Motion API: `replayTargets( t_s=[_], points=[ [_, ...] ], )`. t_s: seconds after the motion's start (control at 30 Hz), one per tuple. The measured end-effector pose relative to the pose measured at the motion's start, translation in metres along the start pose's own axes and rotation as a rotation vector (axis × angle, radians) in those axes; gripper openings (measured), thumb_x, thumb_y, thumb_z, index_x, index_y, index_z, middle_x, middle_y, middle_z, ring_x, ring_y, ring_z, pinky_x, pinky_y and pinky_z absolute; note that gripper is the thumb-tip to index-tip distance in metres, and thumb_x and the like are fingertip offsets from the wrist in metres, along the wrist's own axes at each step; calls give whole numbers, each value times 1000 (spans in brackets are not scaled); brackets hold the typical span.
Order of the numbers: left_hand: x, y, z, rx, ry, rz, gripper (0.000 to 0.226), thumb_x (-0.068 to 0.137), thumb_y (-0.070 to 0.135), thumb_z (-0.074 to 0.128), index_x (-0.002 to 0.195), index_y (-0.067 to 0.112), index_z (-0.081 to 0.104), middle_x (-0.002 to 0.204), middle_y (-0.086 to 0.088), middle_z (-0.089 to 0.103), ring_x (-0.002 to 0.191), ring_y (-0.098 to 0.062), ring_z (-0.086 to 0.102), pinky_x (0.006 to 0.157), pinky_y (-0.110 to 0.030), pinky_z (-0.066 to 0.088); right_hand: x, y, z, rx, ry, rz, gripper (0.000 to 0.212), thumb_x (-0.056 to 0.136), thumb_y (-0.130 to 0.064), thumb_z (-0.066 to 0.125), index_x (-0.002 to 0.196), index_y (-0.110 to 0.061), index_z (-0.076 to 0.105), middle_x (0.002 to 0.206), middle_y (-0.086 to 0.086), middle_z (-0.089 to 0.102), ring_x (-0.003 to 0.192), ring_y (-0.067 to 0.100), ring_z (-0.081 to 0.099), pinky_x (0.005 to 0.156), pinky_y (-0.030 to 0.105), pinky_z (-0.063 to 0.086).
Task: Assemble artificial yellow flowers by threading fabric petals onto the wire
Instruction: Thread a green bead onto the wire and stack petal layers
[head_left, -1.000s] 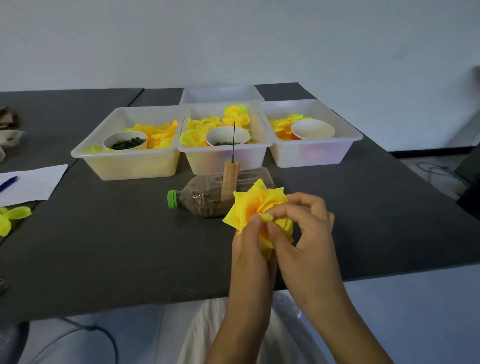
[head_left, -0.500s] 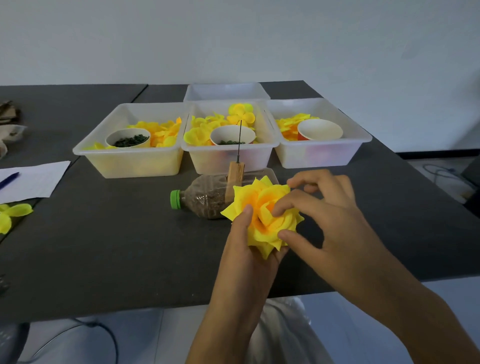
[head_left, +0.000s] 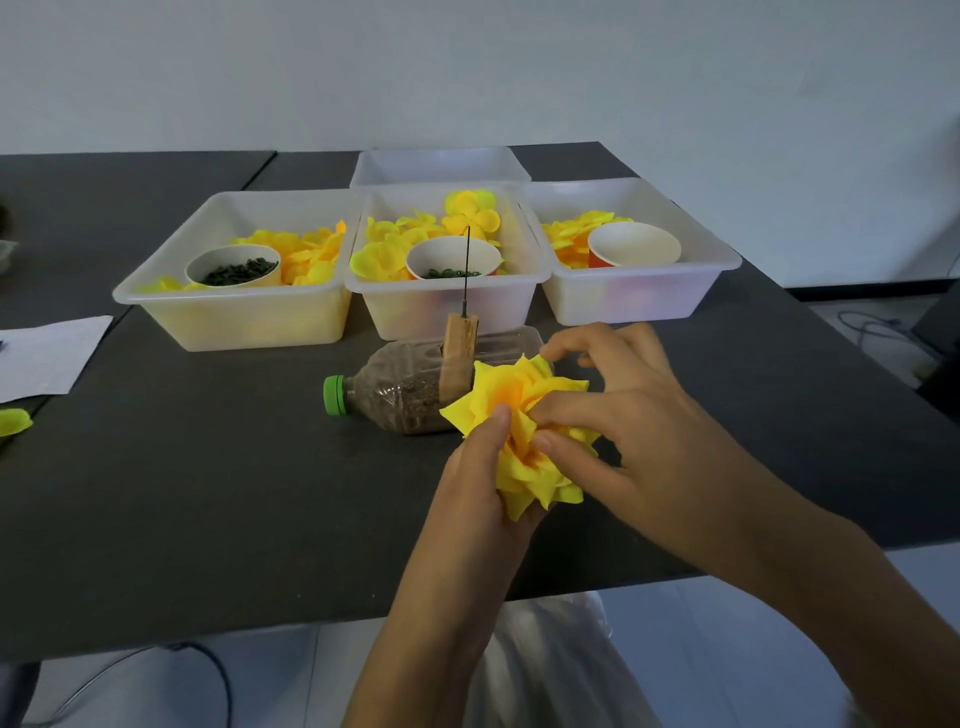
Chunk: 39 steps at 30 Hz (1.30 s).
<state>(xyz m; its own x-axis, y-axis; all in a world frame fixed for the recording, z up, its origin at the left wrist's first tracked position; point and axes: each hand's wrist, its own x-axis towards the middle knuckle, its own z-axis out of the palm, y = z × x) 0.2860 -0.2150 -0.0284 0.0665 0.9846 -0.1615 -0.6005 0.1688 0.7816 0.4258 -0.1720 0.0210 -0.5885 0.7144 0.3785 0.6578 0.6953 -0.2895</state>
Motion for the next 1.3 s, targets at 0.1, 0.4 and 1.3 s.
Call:
replayTargets(
  t_s=[0.1, 0.4, 1.3],
  points=[
    [1, 0, 0, -4, 16, -20, 41, 79, 51, 62, 108, 25, 72, 115, -3, 73, 109, -16, 68, 90, -35, 52, 2, -1, 9, -1, 20, 17, 21, 86, -37, 59, 92, -21, 70, 127, 2, 51, 115, 19, 41, 80, 36, 50],
    [3, -4, 9, -12, 82, 72, 44, 79, 50, 57, 109, 22, 71, 113, -6, 73, 108, -17, 69, 89, -34, 52, -4, -11, 27, -20, 238, 254, 14, 74, -20, 76, 86, -18, 70, 126, 7, 51, 114, 21, 40, 77, 25, 43],
    [-10, 18, -1, -97, 79, 36, 56, 78, 56, 53, 120, 21, 64, 117, -8, 72, 111, -19, 68, 92, -36, 54, 1, -26, 26, 109, 250, 36, 19, 78, -44, 60, 72, -26, 62, 121, -3, 41, 116, 12, 31, 91, 12, 29]
  ],
)
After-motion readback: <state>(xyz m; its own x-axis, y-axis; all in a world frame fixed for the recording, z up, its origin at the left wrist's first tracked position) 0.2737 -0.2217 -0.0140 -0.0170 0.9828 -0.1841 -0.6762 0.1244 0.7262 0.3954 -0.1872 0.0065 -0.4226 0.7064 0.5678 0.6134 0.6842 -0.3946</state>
